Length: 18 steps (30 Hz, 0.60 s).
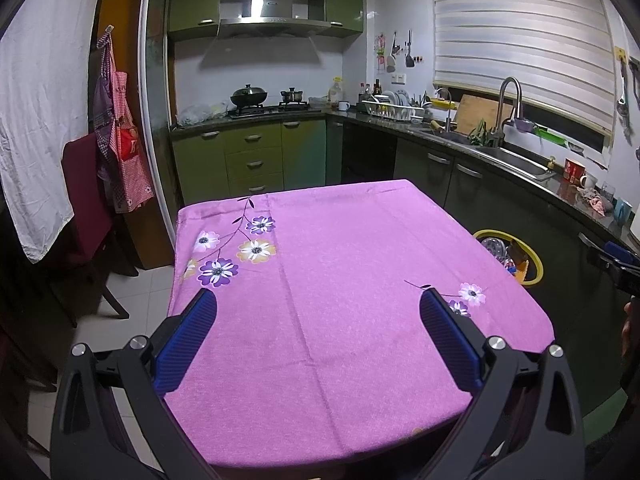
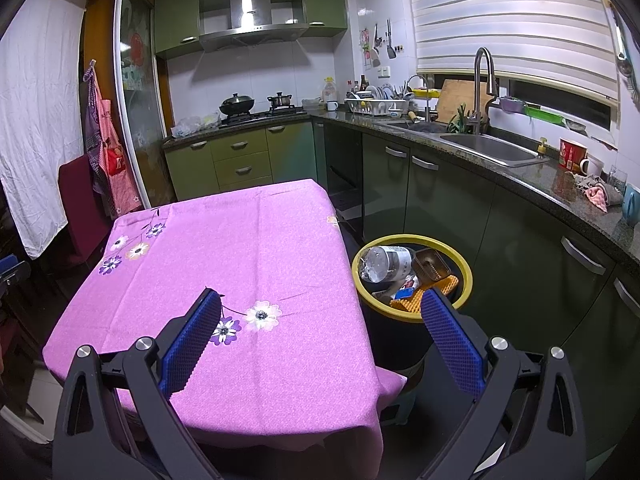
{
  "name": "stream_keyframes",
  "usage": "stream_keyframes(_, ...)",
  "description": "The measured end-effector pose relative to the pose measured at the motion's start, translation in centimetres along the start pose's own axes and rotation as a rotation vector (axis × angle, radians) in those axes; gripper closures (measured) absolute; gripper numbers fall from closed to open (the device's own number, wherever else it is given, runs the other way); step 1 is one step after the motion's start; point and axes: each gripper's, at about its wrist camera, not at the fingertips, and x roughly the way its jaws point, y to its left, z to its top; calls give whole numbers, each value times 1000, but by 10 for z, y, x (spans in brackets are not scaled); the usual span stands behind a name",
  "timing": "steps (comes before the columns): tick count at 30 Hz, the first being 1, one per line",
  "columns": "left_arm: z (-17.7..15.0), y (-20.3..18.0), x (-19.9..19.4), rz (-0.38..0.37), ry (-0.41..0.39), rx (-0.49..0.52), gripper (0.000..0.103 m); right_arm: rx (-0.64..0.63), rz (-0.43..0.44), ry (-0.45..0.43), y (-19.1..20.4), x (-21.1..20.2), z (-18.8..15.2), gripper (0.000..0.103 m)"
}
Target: Collect trash
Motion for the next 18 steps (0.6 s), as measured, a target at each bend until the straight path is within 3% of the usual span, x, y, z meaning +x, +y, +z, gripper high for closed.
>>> stream_keyframes(18,0,-5,4,-33,11,-7,6,0,0,6,-1,4,-2,4)
